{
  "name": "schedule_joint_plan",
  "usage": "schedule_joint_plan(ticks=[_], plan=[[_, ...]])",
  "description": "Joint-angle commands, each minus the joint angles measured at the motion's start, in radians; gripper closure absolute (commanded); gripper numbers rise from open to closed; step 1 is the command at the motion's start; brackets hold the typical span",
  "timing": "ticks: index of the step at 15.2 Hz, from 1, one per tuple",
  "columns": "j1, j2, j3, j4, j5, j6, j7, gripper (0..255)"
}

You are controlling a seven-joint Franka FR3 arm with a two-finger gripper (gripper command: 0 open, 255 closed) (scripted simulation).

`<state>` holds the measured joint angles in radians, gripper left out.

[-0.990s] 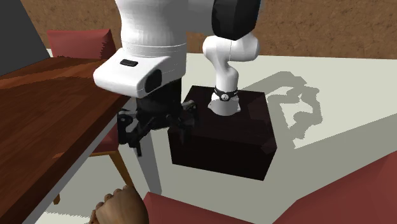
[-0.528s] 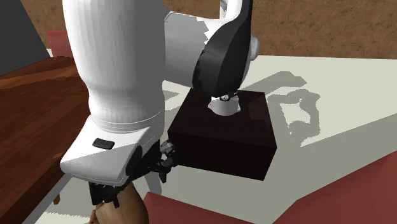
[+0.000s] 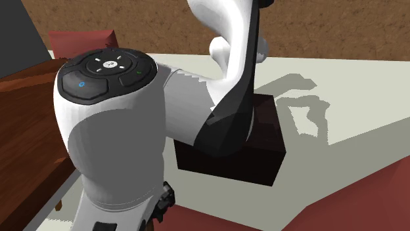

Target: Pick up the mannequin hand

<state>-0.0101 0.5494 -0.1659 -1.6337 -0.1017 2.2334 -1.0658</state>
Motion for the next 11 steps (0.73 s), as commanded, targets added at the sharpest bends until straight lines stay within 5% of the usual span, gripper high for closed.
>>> schedule_joint_plan(ticks=[1, 5, 6, 11], plan=[[-0.001, 0.016, 0.001, -0.001, 0.000, 0.018, 0.000, 0], [-0.002, 0.035, 0.002, -0.008, 0.001, 0.043, 0.003, 0], [-0.002, 0.035, 0.002, -0.007, 0.001, 0.042, 0.003, 255], [-0.004, 0.036, 0.001, -0.006, 0.001, 0.042, 0.002, 255]])
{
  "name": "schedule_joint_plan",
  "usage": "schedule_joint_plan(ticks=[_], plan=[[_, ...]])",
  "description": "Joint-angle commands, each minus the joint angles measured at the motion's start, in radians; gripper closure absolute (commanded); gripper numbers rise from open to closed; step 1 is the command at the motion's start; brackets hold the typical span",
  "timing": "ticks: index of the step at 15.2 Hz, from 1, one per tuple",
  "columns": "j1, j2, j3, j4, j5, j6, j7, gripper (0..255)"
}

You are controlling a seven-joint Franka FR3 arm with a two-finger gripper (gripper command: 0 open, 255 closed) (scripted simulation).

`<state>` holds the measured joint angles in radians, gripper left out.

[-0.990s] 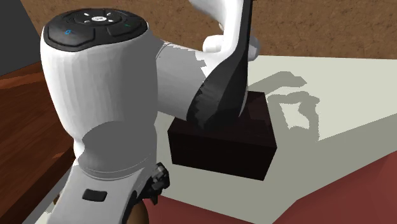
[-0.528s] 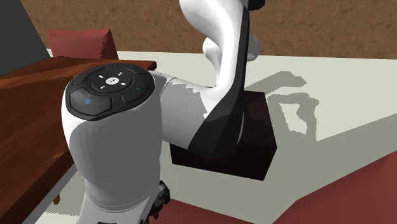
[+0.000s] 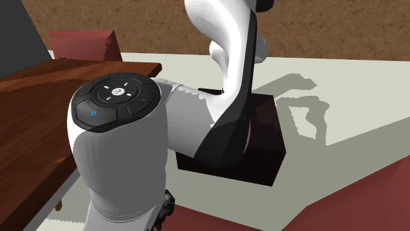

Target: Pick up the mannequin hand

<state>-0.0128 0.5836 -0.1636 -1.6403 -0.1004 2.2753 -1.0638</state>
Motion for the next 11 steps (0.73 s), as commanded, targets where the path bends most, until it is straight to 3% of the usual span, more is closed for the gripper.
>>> schedule_joint_plan(ticks=[1, 11], plan=[[-0.001, 0.001, -0.001, -0.001, 0.000, 0.001, 0.000, 255], [0.003, -0.048, -0.003, 0.021, -0.002, -0.069, -0.007, 255]])
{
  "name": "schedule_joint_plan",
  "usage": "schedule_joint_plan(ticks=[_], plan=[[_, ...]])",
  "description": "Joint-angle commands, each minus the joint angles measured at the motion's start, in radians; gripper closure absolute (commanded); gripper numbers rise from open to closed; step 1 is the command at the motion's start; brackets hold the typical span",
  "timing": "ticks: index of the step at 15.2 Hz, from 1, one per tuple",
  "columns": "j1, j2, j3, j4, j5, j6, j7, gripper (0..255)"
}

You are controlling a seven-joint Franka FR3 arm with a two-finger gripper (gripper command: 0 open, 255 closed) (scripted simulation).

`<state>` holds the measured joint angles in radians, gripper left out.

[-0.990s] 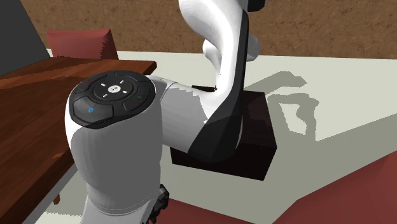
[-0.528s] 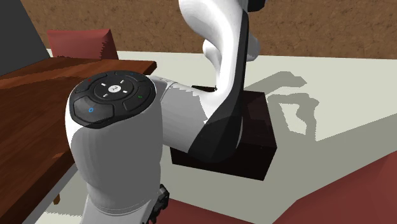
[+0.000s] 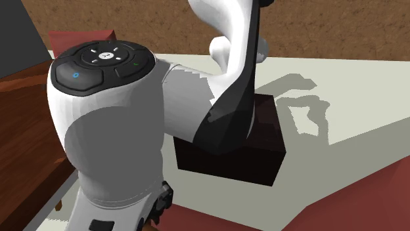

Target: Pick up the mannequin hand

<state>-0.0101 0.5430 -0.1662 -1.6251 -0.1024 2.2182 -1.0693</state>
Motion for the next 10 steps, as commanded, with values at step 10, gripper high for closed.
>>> schedule_joint_plan(ticks=[10], plan=[[0.002, -0.054, -0.002, 0.047, -0.001, -0.098, -0.012, 255]])
